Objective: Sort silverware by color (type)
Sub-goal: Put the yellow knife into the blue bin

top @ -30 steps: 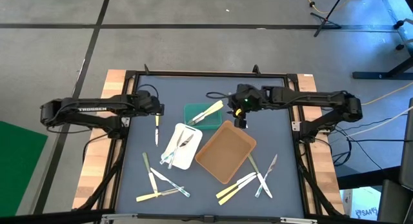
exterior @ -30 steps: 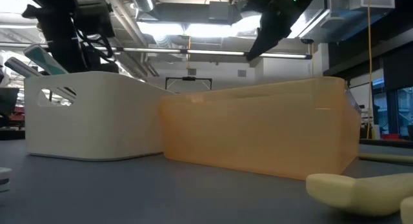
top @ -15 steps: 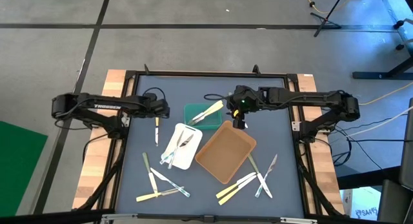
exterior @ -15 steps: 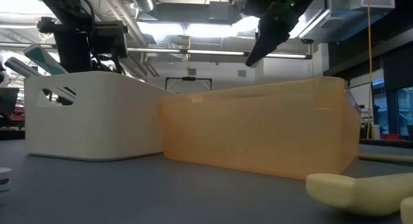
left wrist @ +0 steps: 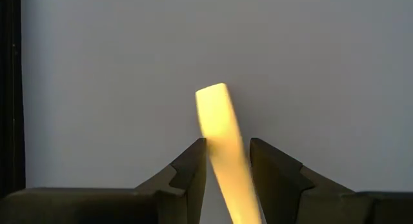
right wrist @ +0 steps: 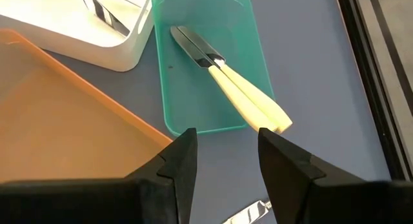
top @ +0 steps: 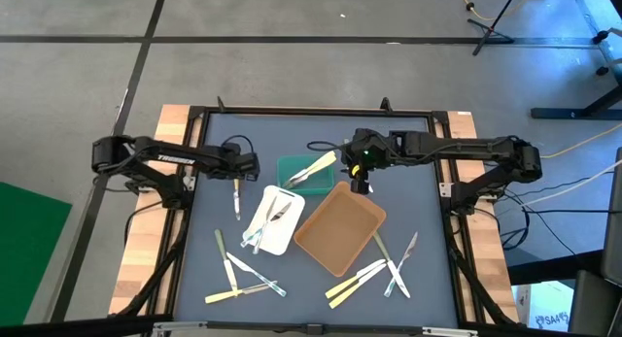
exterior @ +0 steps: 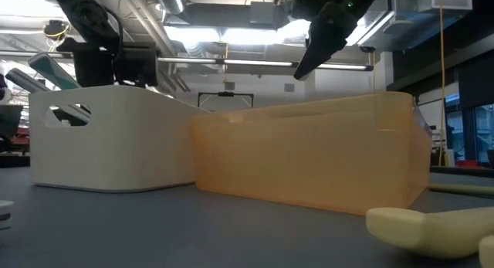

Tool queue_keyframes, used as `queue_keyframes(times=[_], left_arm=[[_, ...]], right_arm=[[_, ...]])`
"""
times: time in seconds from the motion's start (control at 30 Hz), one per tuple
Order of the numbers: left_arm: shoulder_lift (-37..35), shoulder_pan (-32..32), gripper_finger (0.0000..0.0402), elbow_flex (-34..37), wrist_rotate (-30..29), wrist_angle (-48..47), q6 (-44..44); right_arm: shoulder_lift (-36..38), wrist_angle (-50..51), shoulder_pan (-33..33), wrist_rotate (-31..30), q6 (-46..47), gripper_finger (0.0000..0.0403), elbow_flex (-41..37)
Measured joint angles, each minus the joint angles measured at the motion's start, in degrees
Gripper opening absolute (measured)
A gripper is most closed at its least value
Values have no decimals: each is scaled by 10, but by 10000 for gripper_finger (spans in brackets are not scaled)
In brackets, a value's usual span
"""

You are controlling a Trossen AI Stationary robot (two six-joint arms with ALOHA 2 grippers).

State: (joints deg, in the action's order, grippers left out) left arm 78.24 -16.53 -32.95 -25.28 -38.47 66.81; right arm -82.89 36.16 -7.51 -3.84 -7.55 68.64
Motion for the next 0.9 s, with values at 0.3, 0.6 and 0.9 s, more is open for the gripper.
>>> queue_keyframes(times=[0.3, 0.6, 0.9], left_arm=[[44, 0, 114, -2, 15, 15, 5], [46, 4, 113, -1, 15, 17, 6], [46, 5, 71, -1, 11, 21, 6]], right_arm=[[0, 0, 0, 0, 0, 150, 0], [0, 0, 0, 0, 0, 150, 0], [9, 52, 1, 0, 8, 150, 0]])
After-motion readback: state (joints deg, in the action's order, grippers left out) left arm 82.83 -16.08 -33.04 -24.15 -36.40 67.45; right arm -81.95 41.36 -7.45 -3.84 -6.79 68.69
